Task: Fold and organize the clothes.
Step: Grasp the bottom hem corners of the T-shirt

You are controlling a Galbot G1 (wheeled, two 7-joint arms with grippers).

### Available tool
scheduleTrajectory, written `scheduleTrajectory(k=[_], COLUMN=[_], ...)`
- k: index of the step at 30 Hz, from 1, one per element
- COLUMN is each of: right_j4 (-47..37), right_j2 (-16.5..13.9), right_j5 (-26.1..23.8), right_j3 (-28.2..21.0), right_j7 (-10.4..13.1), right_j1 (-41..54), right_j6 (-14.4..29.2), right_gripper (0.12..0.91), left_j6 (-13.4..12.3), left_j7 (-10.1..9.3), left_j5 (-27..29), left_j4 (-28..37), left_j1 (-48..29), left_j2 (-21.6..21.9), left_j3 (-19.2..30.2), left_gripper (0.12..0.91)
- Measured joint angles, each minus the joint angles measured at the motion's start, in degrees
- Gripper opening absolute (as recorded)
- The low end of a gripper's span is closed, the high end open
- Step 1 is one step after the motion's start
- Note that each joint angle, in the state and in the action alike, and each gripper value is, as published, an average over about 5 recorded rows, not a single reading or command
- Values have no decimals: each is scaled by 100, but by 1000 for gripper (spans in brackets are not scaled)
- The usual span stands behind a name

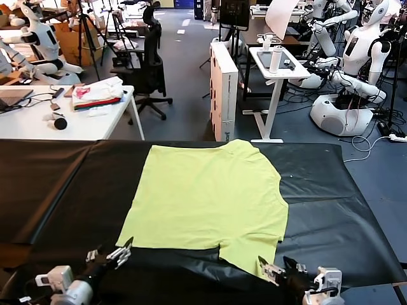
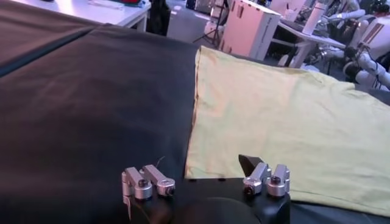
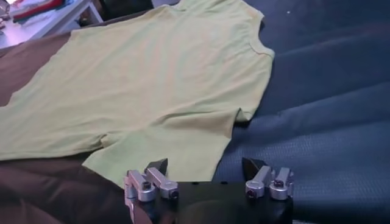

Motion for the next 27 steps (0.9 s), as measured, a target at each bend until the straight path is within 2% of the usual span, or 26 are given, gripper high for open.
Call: scheduleTrajectory(k=[2, 5, 8, 9, 13, 16, 19, 27], right_j4=[-13, -21, -19, -16, 5, 41, 124, 622], right_j2=[1, 1, -3, -5, -11, -14, -25, -48], right_j5=[-2, -3, -3, -3, 1, 5, 12, -16], right_j3=[-7, -11, -10, -7, 16, 40, 93, 295], right_j7=[0, 1, 1, 0, -2, 21, 56, 92], right_j1=[4, 5, -15, -26, -77, -125, -216, -774], right_j6=[4, 5, 5, 5, -1, -7, -10, -11], right_gripper=[609, 562, 477, 434, 211, 141, 138, 138], left_j6=[1, 1, -11, -18, -40, -52, -55, -64], left_j7=[0, 0, 0, -2, -13, -21, -27, -79], left_j5=[7, 22, 59, 69, 79, 79, 78, 78], left_j4=[12, 14, 5, 2, 2, 5, -7, -264], left_j1=[4, 35, 68, 75, 82, 90, 122, 406], left_j2=[-7, -28, -58, -71, -110, -124, -138, -166], left_j3=[8, 25, 55, 62, 73, 67, 49, -156], left_gripper=[905, 842, 688, 615, 368, 203, 147, 147])
